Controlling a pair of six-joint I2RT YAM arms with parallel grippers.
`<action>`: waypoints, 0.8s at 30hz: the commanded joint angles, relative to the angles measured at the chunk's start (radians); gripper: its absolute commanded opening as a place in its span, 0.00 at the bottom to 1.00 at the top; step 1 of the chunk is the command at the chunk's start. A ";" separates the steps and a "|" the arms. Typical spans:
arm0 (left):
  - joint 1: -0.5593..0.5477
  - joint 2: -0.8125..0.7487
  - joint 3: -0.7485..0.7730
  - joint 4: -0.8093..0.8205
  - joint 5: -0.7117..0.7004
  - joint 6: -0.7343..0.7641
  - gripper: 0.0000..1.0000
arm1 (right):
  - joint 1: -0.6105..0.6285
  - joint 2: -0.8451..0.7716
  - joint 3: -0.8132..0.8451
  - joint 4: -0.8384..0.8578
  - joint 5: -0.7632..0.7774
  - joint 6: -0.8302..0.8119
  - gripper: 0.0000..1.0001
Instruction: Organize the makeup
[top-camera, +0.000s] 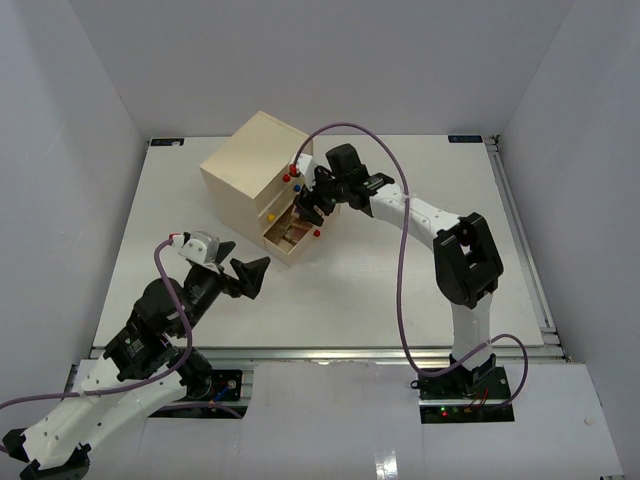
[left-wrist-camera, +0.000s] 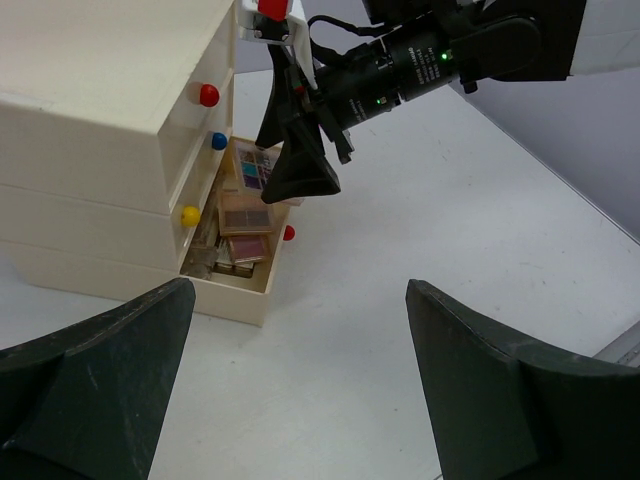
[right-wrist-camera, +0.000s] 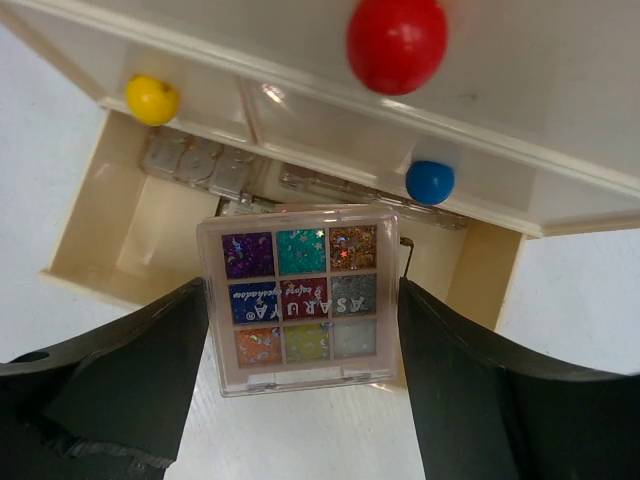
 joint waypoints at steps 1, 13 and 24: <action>0.006 0.010 -0.005 0.013 -0.017 -0.002 0.98 | 0.004 0.058 0.089 0.107 0.054 0.076 0.81; 0.005 0.063 0.052 0.015 0.022 -0.004 0.98 | -0.008 -0.121 -0.046 0.133 0.083 0.096 0.90; 0.050 0.643 0.662 -0.185 -0.007 0.068 0.98 | -0.150 -0.372 -0.442 0.281 0.068 0.422 0.90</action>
